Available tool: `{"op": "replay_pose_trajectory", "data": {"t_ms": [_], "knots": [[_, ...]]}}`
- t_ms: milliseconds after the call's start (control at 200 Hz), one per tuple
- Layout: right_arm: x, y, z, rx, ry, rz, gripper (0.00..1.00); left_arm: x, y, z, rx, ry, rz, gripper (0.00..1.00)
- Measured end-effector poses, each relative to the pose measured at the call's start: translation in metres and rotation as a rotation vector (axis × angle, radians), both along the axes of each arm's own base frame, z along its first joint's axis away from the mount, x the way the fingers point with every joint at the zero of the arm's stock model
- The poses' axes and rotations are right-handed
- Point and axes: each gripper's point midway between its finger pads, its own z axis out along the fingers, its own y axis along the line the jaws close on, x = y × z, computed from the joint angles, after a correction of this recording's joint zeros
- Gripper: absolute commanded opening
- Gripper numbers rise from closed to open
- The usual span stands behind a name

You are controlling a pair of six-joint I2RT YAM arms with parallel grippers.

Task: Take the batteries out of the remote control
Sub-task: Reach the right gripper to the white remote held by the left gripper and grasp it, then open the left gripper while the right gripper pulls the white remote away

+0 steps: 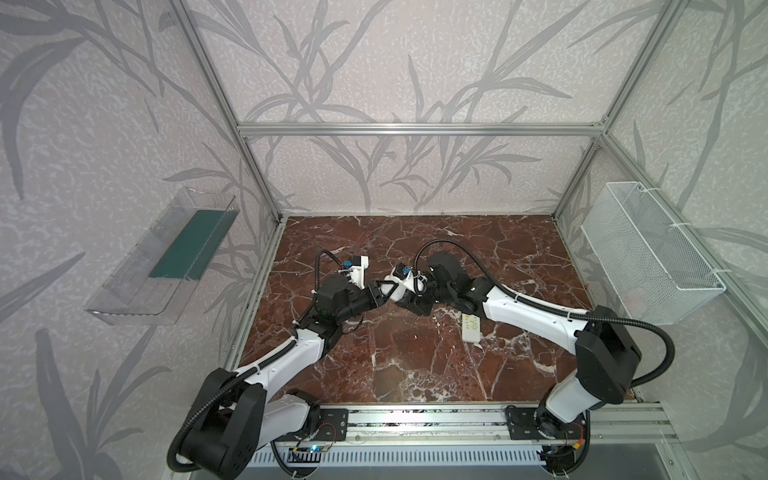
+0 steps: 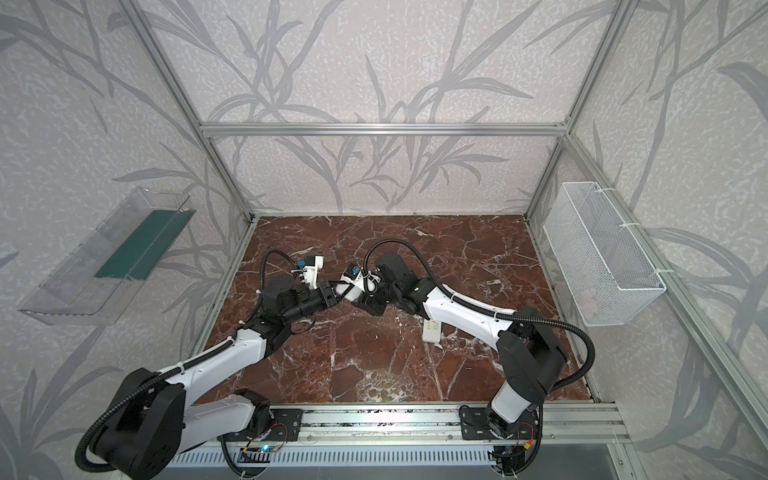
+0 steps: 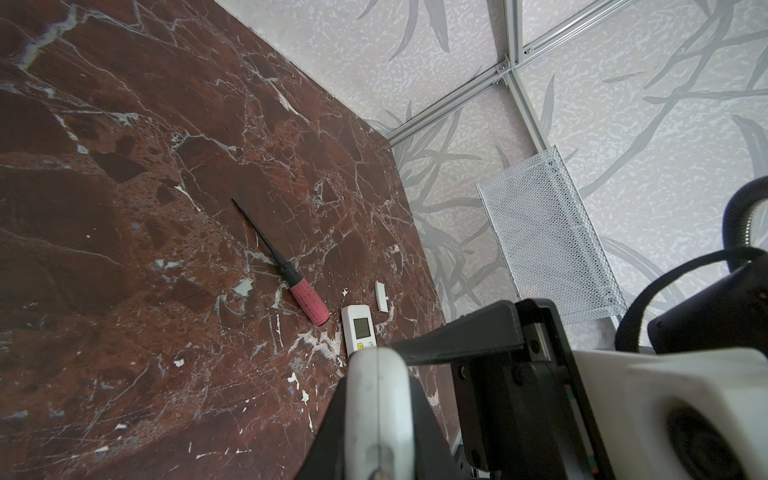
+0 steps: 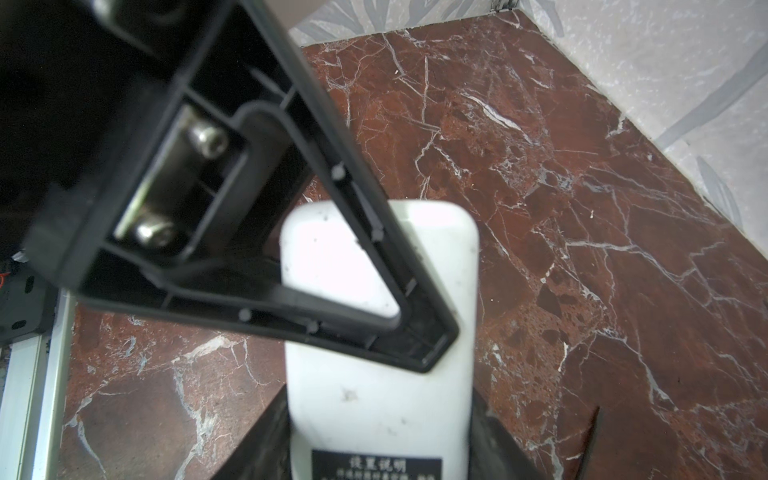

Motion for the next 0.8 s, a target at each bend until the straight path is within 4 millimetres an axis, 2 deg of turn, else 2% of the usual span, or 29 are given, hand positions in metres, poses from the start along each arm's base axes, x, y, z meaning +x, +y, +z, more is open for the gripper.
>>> {"op": "replay_pose_trajectory", "data": {"t_ms": [30,65,165,290,465,595,710,800], "knots": [[0.001,-0.001,-0.001,-0.001,0.004,-0.013,0.33,0.000,0.000,0.000,0.002,0.000,0.002,0.70],[0.003,-0.001,-0.002,0.000,0.017,-0.033,0.33,0.001,0.001,-0.001,0.002,0.002,0.007,0.84],[0.006,-0.005,-0.009,-0.005,0.049,-0.089,0.34,0.004,0.003,-0.003,0.007,0.008,0.029,0.95],[0.006,-0.016,-0.034,-0.035,0.107,-0.165,0.33,0.009,0.009,-0.008,0.031,0.025,0.074,0.99],[0.007,-0.029,-0.069,-0.086,0.202,-0.278,0.33,0.017,0.025,-0.023,0.110,0.082,0.174,1.00],[0.009,-0.034,-0.097,-0.132,0.285,-0.360,0.33,0.019,0.037,-0.027,0.166,0.103,0.233,0.99],[0.010,-0.040,-0.124,-0.193,0.363,-0.437,0.37,0.019,0.044,-0.036,0.206,0.133,0.268,0.98],[0.012,-0.040,-0.136,-0.228,0.397,-0.485,0.39,0.017,0.050,-0.045,0.235,0.165,0.290,0.97]]}}
